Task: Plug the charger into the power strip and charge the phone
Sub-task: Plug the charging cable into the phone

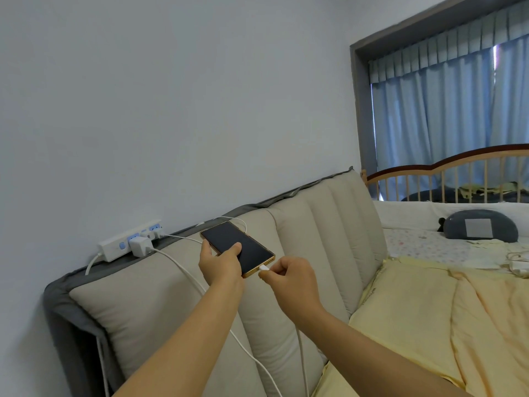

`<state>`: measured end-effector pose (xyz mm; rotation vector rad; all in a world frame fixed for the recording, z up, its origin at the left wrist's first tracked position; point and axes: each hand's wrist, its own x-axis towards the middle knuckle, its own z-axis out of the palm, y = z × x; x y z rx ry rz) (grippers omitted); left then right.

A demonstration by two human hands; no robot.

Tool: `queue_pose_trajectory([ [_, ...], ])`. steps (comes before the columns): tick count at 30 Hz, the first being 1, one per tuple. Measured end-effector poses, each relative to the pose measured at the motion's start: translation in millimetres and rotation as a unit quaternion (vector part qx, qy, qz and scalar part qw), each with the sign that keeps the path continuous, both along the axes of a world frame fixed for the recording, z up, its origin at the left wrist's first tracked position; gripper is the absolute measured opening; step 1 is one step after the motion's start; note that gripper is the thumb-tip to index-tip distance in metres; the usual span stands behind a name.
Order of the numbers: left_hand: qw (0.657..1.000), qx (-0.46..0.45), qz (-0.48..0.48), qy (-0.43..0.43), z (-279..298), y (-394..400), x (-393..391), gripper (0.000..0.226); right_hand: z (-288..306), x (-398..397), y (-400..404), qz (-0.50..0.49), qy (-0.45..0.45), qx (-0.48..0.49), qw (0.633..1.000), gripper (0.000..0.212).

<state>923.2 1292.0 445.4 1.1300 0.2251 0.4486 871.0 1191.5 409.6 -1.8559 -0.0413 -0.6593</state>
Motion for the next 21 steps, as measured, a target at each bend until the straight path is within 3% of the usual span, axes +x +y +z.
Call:
queue_pose_trajectory([
  [8, 0.999, -0.037, -0.017, -0.002, -1.9, 0.5, -3.0, 0.074, 0.1, -1.0, 0.0, -0.002, -0.005, 0.000, 1.000, 0.018],
  [21, 0.998, 0.027, -0.061, -0.002, -1.8, 14.3, -12.0, 0.070, 0.8, -0.7, -12.3, 0.002, 0.003, -0.012, 1.000, 0.028],
])
